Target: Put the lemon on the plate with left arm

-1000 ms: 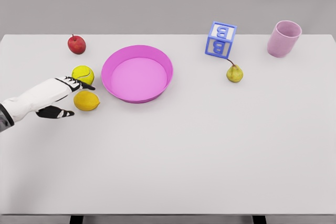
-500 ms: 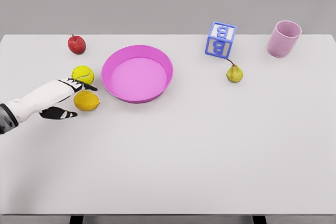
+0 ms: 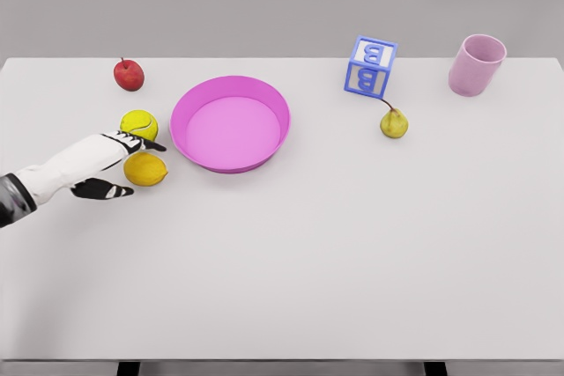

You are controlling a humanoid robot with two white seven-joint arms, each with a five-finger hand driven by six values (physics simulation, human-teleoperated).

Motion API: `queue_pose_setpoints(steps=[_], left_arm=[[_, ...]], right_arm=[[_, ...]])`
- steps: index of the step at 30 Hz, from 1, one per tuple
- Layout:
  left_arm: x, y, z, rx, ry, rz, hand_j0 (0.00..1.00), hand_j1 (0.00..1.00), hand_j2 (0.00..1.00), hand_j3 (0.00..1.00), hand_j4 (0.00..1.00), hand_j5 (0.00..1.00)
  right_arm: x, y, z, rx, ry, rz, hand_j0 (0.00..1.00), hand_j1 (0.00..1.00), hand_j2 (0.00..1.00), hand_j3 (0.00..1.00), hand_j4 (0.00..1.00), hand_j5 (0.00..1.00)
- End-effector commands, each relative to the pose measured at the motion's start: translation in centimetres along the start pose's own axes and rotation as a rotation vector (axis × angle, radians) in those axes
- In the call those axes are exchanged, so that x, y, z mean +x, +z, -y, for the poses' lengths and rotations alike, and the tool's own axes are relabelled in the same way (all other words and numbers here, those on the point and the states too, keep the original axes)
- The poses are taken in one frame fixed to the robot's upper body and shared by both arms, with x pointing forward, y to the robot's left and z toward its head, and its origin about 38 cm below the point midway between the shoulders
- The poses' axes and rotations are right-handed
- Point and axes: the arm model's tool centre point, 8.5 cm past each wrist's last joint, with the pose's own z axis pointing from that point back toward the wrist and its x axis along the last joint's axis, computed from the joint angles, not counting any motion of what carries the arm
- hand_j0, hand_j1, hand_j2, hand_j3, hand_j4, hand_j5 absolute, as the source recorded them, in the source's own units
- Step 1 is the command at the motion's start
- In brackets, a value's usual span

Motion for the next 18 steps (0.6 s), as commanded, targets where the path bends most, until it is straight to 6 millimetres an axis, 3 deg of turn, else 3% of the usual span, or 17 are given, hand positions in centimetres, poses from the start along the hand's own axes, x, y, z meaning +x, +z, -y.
queue_pose_setpoints(steps=[1,18], left_arm=[[0.11,-0.13,0.04,0.007,0.010,0.004,0.84,0.84,0.84,0.84,0.84,0.84],[-0.09,-0.77,0.51,-0.012,0.022,0.008,0.82,0.82,0.82,0.82,0.82,0.82]], right_arm=[[-0.02,0.00,-0.01,0.000,0.000,-0.001,1.00,1.00,1.00,1.00,1.00,1.00],[-0.02,0.00,-0.02,0.000,-0.001,0.000,1.00,1.00,1.00,1.00,1.00,1.00]])
